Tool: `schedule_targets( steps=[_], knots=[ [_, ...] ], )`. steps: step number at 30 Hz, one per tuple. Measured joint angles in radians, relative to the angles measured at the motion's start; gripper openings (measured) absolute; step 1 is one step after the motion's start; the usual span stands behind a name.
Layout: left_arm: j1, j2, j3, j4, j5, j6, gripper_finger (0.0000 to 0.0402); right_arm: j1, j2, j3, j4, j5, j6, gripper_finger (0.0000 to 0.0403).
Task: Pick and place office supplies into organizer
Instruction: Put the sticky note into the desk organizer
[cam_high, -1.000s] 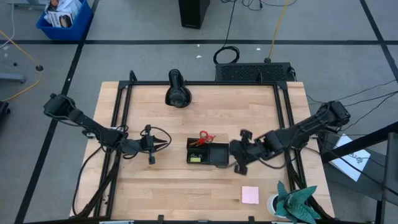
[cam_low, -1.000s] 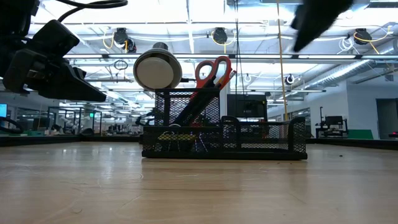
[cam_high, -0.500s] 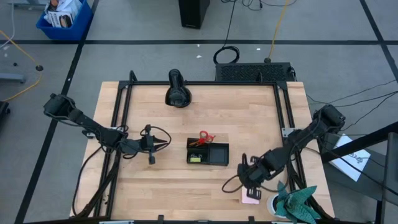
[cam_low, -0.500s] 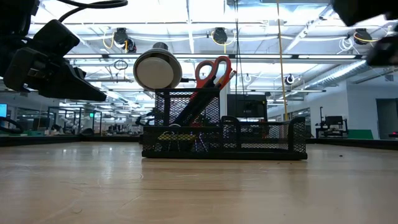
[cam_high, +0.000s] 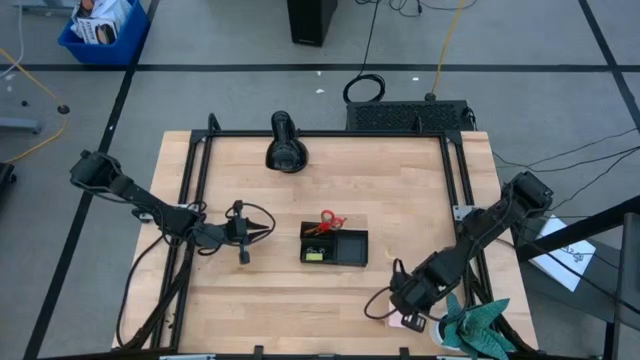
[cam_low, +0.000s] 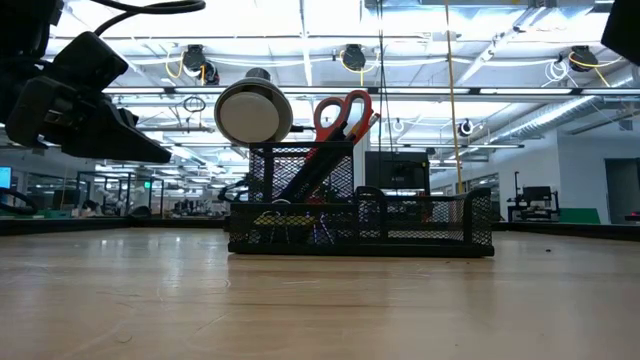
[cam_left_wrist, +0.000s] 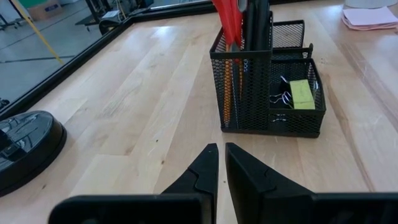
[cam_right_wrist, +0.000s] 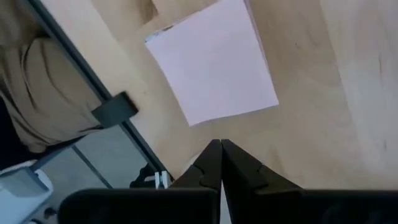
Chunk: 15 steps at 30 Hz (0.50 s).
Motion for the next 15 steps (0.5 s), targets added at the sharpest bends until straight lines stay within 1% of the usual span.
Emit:
schedule_targets(
  steps=[4,9,15],
  knots=[
    [0.000,0.000,0.000,-0.002,0.000,0.000,0.0037,0.012,0.021,0.000,0.016,-0.003,0.032,0.0000],
    [0.000,0.000,0.000,-0.002,0.000,-0.001,0.0037,0.017,0.083,0.000,0.047,-0.011,0.026,0.0000],
    [0.000,0.000,0.000,-0.002,0.000,-0.002,0.0037,0.019,0.159,0.000,0.039,-0.085,0.025,0.0000]
  ],
)
